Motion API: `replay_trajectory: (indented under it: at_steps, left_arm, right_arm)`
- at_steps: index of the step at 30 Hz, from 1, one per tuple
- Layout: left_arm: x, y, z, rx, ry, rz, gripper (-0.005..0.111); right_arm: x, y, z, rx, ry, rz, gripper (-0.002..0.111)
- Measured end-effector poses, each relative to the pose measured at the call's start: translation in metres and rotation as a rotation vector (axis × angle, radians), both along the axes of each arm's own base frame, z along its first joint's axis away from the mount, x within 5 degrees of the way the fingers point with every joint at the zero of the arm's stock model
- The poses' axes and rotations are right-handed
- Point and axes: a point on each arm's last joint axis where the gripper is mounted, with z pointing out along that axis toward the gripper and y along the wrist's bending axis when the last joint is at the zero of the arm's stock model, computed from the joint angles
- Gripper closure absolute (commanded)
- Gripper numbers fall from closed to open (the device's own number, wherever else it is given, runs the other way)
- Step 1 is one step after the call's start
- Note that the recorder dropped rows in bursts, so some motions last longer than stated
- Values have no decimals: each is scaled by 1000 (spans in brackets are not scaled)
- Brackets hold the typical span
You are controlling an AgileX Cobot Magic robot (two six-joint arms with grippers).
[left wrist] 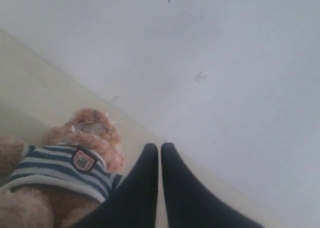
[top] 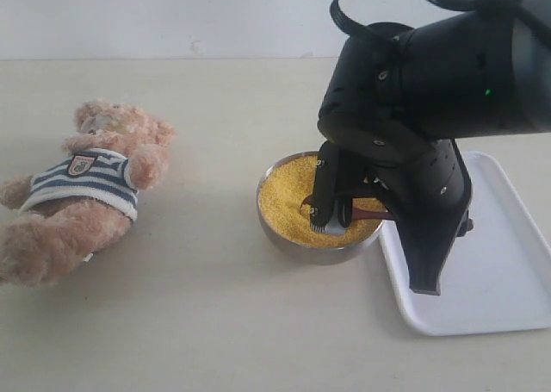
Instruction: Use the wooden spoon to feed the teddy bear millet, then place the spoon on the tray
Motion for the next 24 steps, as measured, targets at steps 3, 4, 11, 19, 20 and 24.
replay_trajectory:
  at_steps: [3,4,11,19,20,24]
  left_arm:
    - [-2,-2,10,56,-30,-14,74]
    - [-2,-2,13,72,-41,-16,64]
    - [-1,-3,34,203,-76,-20,37]
    - [42,-4,70,432,70,-71,37]
    - [50,-5,76,441,92,-83,37]
    - [88,-11,86,520,209,-205,36]
  right_arm:
    - [0,0,0,1,1,-1,109]
    - [0,0,0,1,2,1,109]
    - [0,0,0,1,2,1,109]
    - [0,0,0,1,2,1,109]
    - [0,0,0,1,2,1,109]
    - [0,0,0,1,2,1,109]
